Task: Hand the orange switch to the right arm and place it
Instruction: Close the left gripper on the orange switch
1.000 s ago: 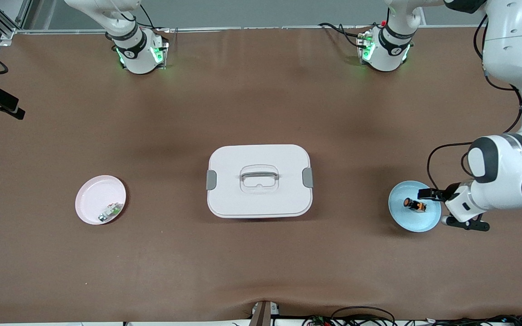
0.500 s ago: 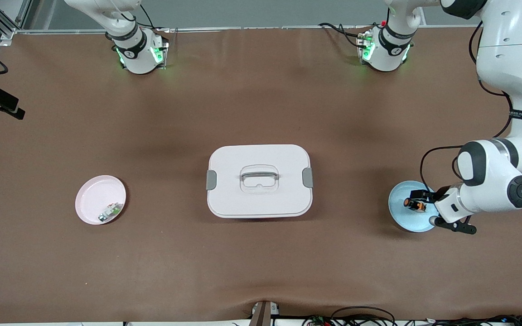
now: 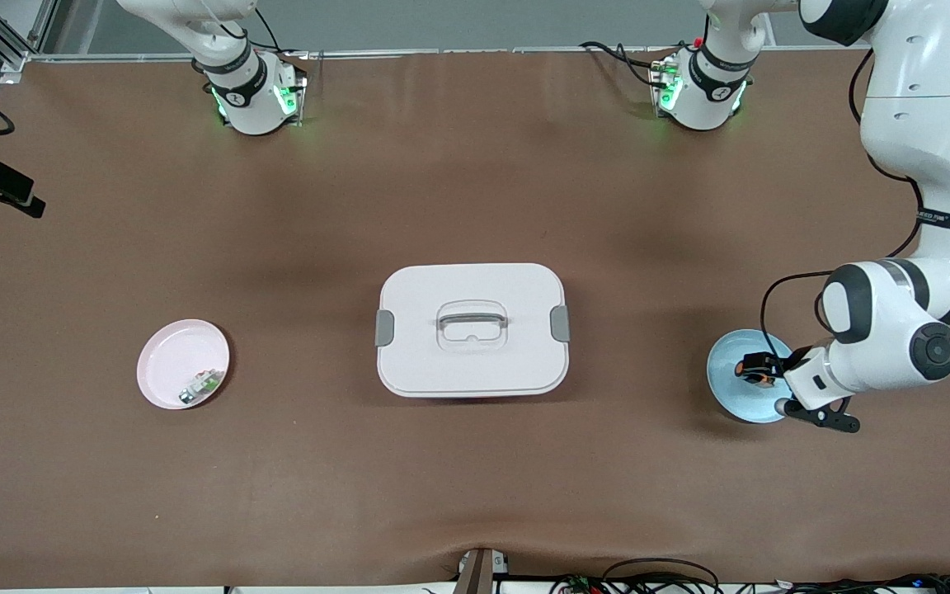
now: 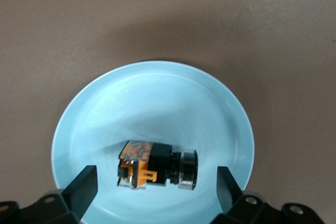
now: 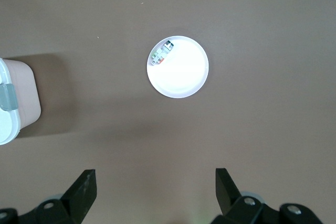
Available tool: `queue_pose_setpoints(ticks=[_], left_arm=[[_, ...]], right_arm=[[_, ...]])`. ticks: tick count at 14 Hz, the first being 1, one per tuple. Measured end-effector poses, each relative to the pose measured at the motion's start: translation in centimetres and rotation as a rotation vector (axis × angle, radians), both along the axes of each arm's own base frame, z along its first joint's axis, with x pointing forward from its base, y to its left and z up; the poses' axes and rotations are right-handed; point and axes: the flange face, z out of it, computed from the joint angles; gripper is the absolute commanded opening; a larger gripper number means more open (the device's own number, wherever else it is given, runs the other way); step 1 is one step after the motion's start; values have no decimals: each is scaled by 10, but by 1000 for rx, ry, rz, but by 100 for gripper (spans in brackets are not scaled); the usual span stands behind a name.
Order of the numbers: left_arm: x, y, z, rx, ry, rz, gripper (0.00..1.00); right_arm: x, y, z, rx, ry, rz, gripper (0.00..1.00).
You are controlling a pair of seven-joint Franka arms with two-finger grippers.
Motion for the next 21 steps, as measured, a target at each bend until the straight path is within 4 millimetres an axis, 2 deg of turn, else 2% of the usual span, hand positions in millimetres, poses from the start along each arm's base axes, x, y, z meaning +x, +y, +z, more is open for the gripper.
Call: queue_pose_setpoints(ticks=[3, 9, 21], left_arm=[[-1, -6, -9, -9, 6, -7, 100], [-6, 11, -27, -16, 33, 18, 100], [-8, 8, -43, -17, 18, 19, 100]], right_arm=[[0, 0, 0, 0, 0, 0, 100], [0, -1, 0, 0, 0, -1, 100], [0, -1, 0, 0, 0, -1, 100]])
